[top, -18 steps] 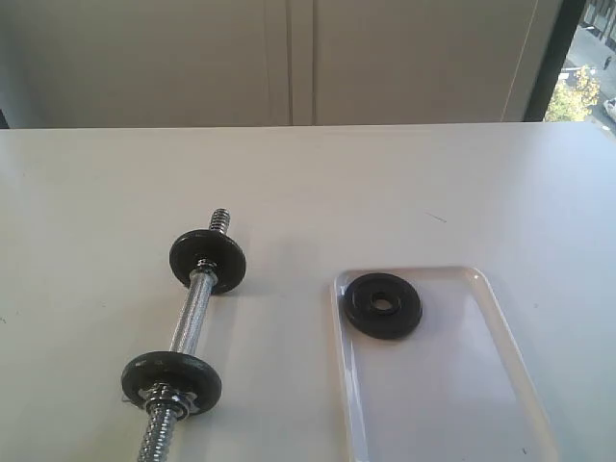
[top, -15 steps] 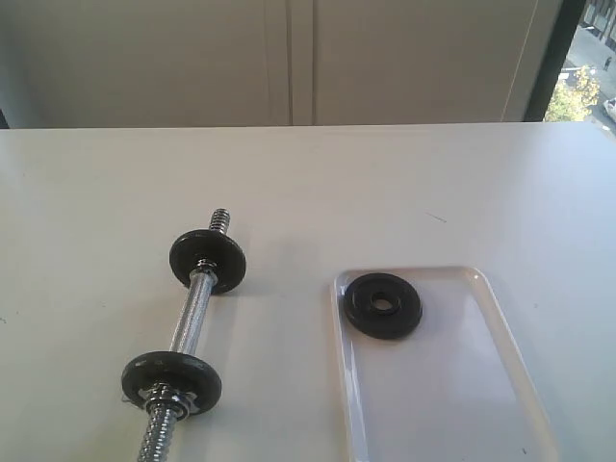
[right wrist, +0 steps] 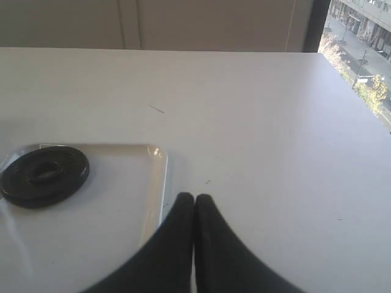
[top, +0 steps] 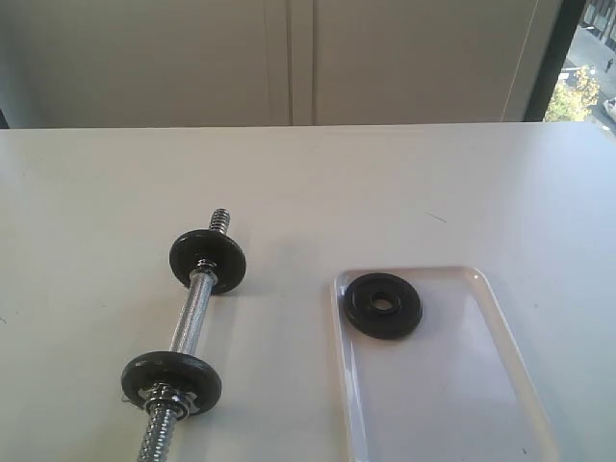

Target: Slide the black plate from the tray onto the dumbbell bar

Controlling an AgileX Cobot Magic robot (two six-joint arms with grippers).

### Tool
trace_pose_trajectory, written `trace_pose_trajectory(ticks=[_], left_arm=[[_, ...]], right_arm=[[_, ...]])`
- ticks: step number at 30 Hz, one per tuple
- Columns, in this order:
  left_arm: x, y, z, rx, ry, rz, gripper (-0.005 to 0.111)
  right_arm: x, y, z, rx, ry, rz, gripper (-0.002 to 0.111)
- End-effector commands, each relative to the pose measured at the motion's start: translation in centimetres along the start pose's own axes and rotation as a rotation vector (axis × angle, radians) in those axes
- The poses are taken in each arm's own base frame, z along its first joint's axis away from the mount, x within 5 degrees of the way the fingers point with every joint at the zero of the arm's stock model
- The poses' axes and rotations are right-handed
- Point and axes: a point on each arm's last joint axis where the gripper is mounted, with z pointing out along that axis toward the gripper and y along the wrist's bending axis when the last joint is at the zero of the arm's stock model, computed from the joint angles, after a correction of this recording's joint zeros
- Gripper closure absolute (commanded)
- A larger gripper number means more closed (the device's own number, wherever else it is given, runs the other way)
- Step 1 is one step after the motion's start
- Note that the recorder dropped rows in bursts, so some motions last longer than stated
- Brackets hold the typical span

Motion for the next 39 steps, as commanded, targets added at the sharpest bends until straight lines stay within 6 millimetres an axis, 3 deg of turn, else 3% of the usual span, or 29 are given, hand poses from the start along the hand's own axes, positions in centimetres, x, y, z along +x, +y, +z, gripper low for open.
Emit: trace_pose_trajectory(ticks=[1, 5, 13, 22, 29, 39], left_arm=[[0.0, 0.0, 0.0, 0.003, -0.005, -0.008, 0.107], [-0.6, 0.0, 0.0, -0.004, -0.071, 0.018, 0.107], [-4.7, 0.4, -1.4, -0.051, -0.558, 0.015, 0.107], [-7.9, 0.7, -4.7, -0.099, -1.07, 0.011, 0.107], [-8.9, 0.8, -7.7, -0.132, -1.409, 0.01, 0.107], [-8.8, 1.0, -7.6, -0.139, -1.4, -0.016, 0.107]], right_arm=[[0.0, 0.0, 0.0, -0.003, -0.009, 0.003, 0.108], [0.0, 0.0, 0.0, -0.003, -0.009, 0.003, 0.108], [0.0, 0.0, 0.0, -0.003, -0.009, 0.003, 0.108], [0.0, 0.0, 0.0, -0.003, -0.009, 0.003, 0.108], [0.0, 0.0, 0.0, -0.003, -0.009, 0.003, 0.108], [0.0, 0.0, 0.0, -0.003, -0.009, 0.003, 0.108]])
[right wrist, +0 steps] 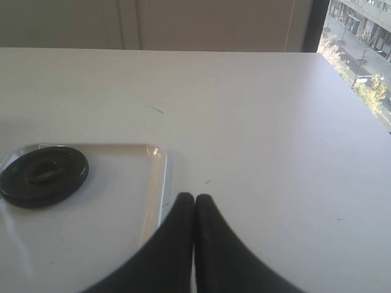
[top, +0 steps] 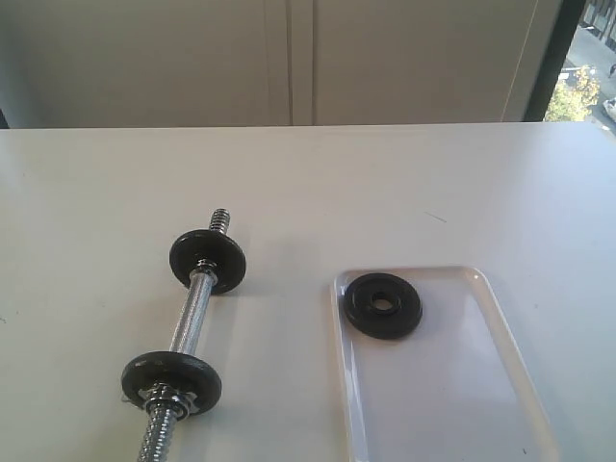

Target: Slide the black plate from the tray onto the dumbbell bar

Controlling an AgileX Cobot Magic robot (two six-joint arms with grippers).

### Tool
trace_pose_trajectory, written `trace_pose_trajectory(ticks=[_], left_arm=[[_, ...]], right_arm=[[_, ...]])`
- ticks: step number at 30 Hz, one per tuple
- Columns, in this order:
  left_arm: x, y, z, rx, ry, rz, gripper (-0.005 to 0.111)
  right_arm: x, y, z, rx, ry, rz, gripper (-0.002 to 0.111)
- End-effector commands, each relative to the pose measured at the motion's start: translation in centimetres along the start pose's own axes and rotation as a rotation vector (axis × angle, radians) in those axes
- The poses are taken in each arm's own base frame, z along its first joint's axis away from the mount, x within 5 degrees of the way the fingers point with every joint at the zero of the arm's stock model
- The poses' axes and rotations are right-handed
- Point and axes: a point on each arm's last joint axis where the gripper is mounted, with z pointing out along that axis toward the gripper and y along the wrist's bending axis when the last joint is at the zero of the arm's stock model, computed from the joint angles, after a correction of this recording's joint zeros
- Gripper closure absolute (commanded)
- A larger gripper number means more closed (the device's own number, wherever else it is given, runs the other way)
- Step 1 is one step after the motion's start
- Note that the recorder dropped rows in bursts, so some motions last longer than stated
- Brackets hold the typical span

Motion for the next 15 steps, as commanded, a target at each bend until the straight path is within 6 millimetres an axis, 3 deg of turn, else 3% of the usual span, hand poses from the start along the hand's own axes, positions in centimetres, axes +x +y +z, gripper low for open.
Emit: trace_pose_trajectory(ticks=[1, 8, 12, 15], left_arm=[[0.7, 0.1, -0.1, -0.012, 0.07, -0.023, 0.107], [2.3, -0.5, 1.4, 0.058, 0.53, -0.023, 0.107], [2.0, -0.8, 2.4, 0.094, 0.629, -0.018, 0.107], [1.8, -1.0, 3.7, 0.059, 0.653, -0.169, 0.107]], right_arm=[[0.0, 0.0, 0.0, -0.003, -0.009, 0.003, 0.108], [0.0, 0.0, 0.0, -0.003, -0.009, 0.003, 0.108], [0.0, 0.0, 0.0, -0.003, -0.009, 0.003, 0.108], [0.0, 0.0, 0.0, -0.003, -0.009, 0.003, 0.108]])
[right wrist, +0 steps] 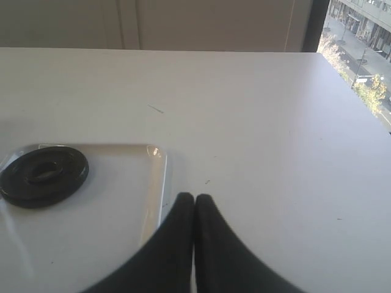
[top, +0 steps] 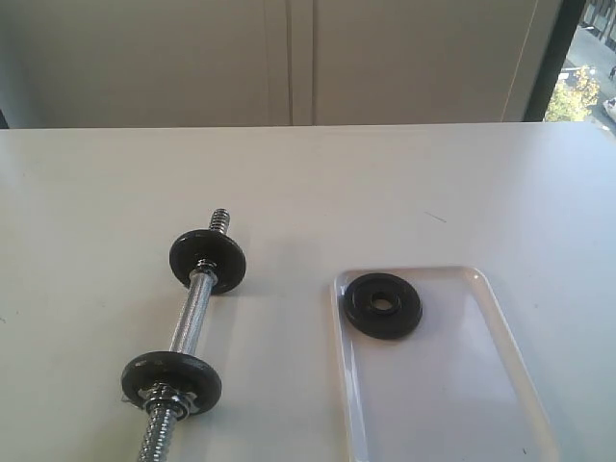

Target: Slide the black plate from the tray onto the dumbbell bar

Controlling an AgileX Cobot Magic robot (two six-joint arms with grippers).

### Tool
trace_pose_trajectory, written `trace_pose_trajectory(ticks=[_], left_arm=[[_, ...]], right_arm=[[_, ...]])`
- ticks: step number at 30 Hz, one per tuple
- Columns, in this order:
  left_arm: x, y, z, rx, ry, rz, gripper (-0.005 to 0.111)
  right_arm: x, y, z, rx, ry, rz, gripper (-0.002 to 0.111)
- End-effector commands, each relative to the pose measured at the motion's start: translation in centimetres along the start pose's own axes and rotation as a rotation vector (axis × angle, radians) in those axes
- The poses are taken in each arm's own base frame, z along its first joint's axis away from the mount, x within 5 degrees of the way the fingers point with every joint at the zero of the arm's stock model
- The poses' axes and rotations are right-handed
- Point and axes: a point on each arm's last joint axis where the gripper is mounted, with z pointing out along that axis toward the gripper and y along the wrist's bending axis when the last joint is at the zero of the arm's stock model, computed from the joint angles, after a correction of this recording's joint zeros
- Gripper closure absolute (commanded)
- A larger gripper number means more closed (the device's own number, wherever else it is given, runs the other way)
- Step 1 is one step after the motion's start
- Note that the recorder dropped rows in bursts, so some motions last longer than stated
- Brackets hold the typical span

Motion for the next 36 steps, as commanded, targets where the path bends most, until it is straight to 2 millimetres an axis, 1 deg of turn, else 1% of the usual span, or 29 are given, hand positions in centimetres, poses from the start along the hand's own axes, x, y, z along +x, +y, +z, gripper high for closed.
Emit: trace_pose_trajectory(ticks=[1, 3, 4, 5, 6, 7, 10, 11, 13, 14, 15, 17, 18, 19, 20, 21, 22, 23, 24, 25, 26, 27, 29, 30, 31, 32, 33, 35, 36], left_arm=[[-1.0, -0.2, 1.4, 0.02, 0.064, -0.188, 0.107], [-0.9, -0.2, 2.3, 0.016, 0.14, -0.234, 0.107], [-0.3, -0.1, 3.4, -0.009, 0.251, -0.311, 0.107], [0.1, -0.1, 3.8, -0.025, 0.307, -0.342, 0.107], [0.9, -0.2, 4.9, -0.033, 0.407, -0.328, 0.107], [1.0, -0.3, 5.4, -0.023, 0.435, -0.3, 0.107], [2.4, -1.4, 8.5, 0.032, 0.571, -0.277, 0.107], [2.9, -1.6, 8.9, 0.044, 0.594, -0.251, 0.107], [5.7, -2.0, 10.7, 0.04, 0.733, -0.14, 0.107], [6.6, -1.7, 11.2, 0.016, 0.776, -0.059, 0.107], [8.4, -1.0, 11.6, -0.062, 0.865, 0.045, 0.107], [10.6, 0.2, 11.7, -0.186, 1.019, 0.226, 0.107], [11.4, 0.3, 11.8, -0.186, 1.095, 0.262, 0.107], [12.4, -0.2, 11.9, -0.148, 1.211, 0.254, 0.107], [13.4, -1.0, 12.1, -0.075, 1.336, 0.232, 0.107], [13.7, -1.6, 12.3, -0.024, 1.398, 0.213, 0.107], [13.9, -2.7, 12.7, 0.092, 1.506, 0.173, 0.107], [13.8, -3.5, 13.0, 0.175, 1.54, 0.159, 0.107], [13.4, -4.8, 14.1, 0.3, 1.554, 0.104, 0.107], [13.2, -5.6, 14.6, 0.346, 1.546, 0.076, 0.107], [12.7, -6.9, 15.4, 0.402, 1.518, 0.046, 0.107], [12.5, -7.7, 15.7, 0.43, 1.502, 0.054, 0.107], [12.2, -11.2, 16.5, 0.541, 1.454, 0.076, 0.107], [12.3, -12.2, 16.7, 0.563, 1.455, 0.075, 0.107], [12.8, -14.1, 17.1, 0.599, 1.466, 0.076, 0.107], [13.0, -15.1, 17.3, 0.624, 1.467, 0.091, 0.107], [13.5, -16.8, 17.7, 0.655, 1.474, 0.099, 0.107], [14.1, -19.0, 18.5, 0.656, 1.504, 0.077, 0.107], [14.3, -19.5, 18.8, 0.65, 1.518, 0.066, 0.107]], right_arm=[[0.0, 0.0, 0.0, -0.003, -0.009, 0.003, 0.108], [0.0, 0.0, 0.0, -0.003, -0.009, 0.003, 0.108], [0.0, 0.0, 0.0, -0.003, -0.009, 0.003, 0.108], [0.0, 0.0, 0.0, -0.003, -0.009, 0.003, 0.108], [0.0, 0.0, 0.0, -0.003, -0.009, 0.003, 0.108], [0.0, 0.0, 0.0, -0.003, -0.009, 0.003, 0.108], [0.0, 0.0, 0.0, -0.003, -0.009, 0.003, 0.108], [0.0, 0.0, 0.0, -0.003, -0.009, 0.003, 0.108], [0.0, 0.0, 0.0, -0.003, -0.009, 0.003, 0.108], [0.0, 0.0, 0.0, -0.003, -0.009, 0.003, 0.108], [0.0, 0.0, 0.0, -0.003, -0.009, 0.003, 0.108], [0.0, 0.0, 0.0, -0.003, -0.009, 0.003, 0.108], [0.0, 0.0, 0.0, -0.003, -0.009, 0.003, 0.108], [0.0, 0.0, 0.0, -0.003, -0.009, 0.003, 0.108], [0.0, 0.0, 0.0, -0.003, -0.009, 0.003, 0.108], [0.0, 0.0, 0.0, -0.003, -0.009, 0.003, 0.108], [0.0, 0.0, 0.0, -0.003, -0.009, 0.003, 0.108], [0.0, 0.0, 0.0, -0.003, -0.009, 0.003, 0.108], [0.0, 0.0, 0.0, -0.003, -0.009, 0.003, 0.108], [0.0, 0.0, 0.0, -0.003, -0.009, 0.003, 0.108], [0.0, 0.0, 0.0, -0.003, -0.009, 0.003, 0.108], [0.0, 0.0, 0.0, -0.003, -0.009, 0.003, 0.108], [0.0, 0.0, 0.0, -0.003, -0.009, 0.003, 0.108], [0.0, 0.0, 0.0, -0.003, -0.009, 0.003, 0.108], [0.0, 0.0, 0.0, -0.003, -0.009, 0.003, 0.108], [0.0, 0.0, 0.0, -0.003, -0.009, 0.003, 0.108], [0.0, 0.0, 0.0, -0.003, -0.009, 0.003, 0.108], [0.0, 0.0, 0.0, -0.003, -0.009, 0.003, 0.108], [0.0, 0.0, 0.0, -0.003, -0.009, 0.003, 0.108]])
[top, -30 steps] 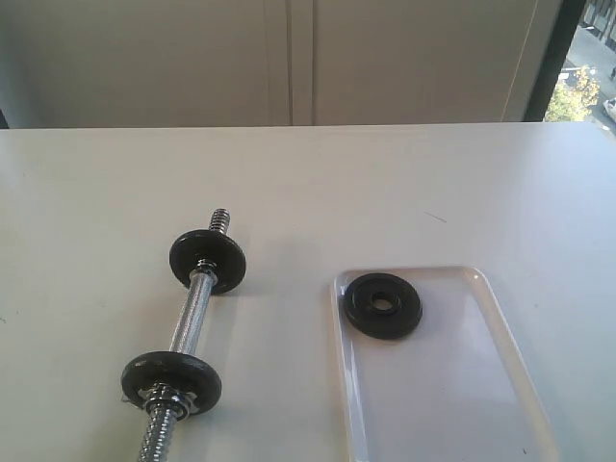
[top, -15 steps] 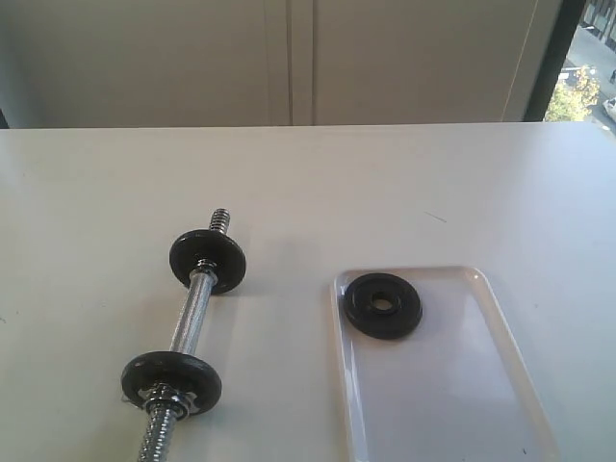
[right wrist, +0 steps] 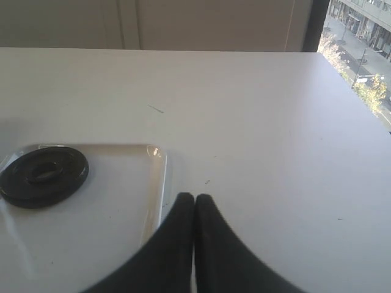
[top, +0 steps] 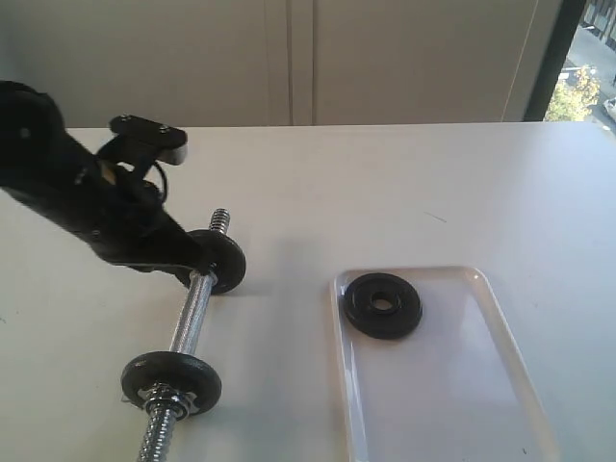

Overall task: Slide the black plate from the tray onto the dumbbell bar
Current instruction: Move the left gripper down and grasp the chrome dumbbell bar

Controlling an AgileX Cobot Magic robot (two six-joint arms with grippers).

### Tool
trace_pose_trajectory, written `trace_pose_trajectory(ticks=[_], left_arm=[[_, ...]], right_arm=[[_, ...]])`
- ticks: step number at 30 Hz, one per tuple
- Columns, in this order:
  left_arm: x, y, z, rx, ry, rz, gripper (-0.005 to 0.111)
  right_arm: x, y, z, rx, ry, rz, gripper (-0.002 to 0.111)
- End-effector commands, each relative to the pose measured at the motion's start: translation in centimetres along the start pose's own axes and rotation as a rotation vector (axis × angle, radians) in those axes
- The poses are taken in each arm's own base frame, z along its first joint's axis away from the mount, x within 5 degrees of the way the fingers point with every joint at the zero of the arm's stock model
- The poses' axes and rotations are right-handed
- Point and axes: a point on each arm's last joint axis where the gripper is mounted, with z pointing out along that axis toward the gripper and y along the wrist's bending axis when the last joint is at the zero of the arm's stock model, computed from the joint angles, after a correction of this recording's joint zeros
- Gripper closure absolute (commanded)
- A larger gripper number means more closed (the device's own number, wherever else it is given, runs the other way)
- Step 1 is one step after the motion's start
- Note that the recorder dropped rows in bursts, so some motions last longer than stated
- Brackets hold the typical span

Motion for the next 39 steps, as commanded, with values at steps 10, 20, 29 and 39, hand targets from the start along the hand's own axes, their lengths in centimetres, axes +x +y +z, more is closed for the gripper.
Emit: trace_pose_trajectory(ticks=[10, 20, 29, 39], left_arm=[[-1.8, -1.3, 3.5, 0.014, 0.131, -0.156, 0.106], [-1.8, -1.2, 3.4, 0.01, 0.142, -0.147, 0.05], [-1.6, -0.7, 3.9, -0.041, 0.154, -0.152, 0.047], [-0.9, -0.6, 6.6, -0.05, 0.216, -0.17, 0.047]], right_arm=[[0.0, 0.0, 0.0, -0.003, -0.009, 0.001, 0.108], [0.0, 0.0, 0.0, -0.003, -0.009, 0.001, 0.108], [0.0, 0.0, 0.0, -0.003, -0.009, 0.001, 0.108], [0.0, 0.0, 0.0, -0.003, -0.009, 0.001, 0.108]])
